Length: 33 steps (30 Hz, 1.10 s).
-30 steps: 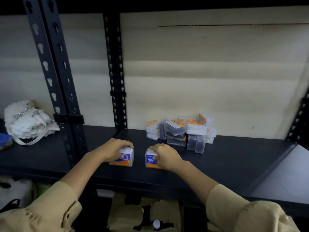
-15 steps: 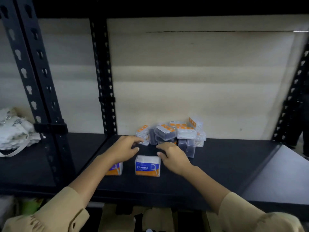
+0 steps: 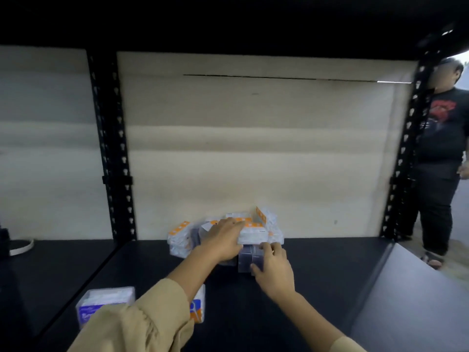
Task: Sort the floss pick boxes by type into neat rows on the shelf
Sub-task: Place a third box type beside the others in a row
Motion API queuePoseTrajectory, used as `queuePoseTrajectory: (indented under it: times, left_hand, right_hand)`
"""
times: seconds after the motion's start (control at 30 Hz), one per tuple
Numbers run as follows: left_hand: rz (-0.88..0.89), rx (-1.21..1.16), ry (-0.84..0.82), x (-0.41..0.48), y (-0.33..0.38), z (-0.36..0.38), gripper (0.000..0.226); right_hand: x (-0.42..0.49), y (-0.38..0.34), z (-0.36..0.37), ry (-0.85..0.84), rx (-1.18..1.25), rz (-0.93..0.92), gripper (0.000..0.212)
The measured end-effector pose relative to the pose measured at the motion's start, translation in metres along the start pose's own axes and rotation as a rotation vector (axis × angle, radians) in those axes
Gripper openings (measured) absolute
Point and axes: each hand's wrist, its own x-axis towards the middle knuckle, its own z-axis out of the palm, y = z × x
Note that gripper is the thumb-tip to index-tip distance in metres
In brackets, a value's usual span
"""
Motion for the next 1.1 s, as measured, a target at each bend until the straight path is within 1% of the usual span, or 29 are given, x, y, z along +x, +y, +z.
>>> queuePoseTrajectory:
  times: [0.1,0.27,0.33,0.47,0.57,0.67,0.77,0.83,0.93,1.0,1.1]
  left_hand:
    - [-0.002,0.092,-0.065,0.021,0.002,0.002,0.069]
    - [-0.006,0.035,-0.151,0.038,0.003,0.009,0.071]
    - [-0.014,0.019,-0.138,0.040,0.003,0.010,0.067]
    - [-0.022,-0.034,-0.114,0.039,0.006,0.009,0.052]
    - [-0.014,-0.073,-0.109,0.033,0.010,0.008,0.046]
    - [-0.004,-0.138,-0.081,0.025,0.014,0.007,0.049]
    - [0.013,-0.223,-0.019,0.017,0.018,0.002,0.054]
    - [0.002,-0.268,0.026,0.010,0.023,-0.002,0.055]
    - [0.001,-0.333,0.084,-0.002,0.031,-0.008,0.049]
    - [0.027,-0.329,0.089,-0.010,0.035,-0.010,0.048]
    - [0.065,-0.272,0.056,-0.025,0.041,-0.008,0.056]
  right_hand:
    - [0.007,0.005,0.009,-0.034,0.030,0.047,0.049]
    - [0.013,0.012,0.015,-0.060,0.130,0.085,0.042]
    - [0.014,0.014,0.014,-0.060,0.151,0.085,0.039]
    - [0.013,0.015,0.009,-0.076,0.177,0.067,0.040]
    - [0.008,0.018,0.005,-0.066,0.227,0.076,0.035]
    - [0.000,0.025,-0.002,-0.037,0.280,0.105,0.034]
    - [-0.008,0.034,-0.013,0.000,0.360,0.160,0.035]
    - [-0.013,0.042,-0.018,0.030,0.436,0.199,0.030]
    - [-0.021,0.053,-0.026,0.068,0.481,0.250,0.022]
    - [-0.026,0.059,-0.034,0.085,0.480,0.278,0.021]
    - [-0.034,0.068,-0.043,0.101,0.480,0.318,0.021]
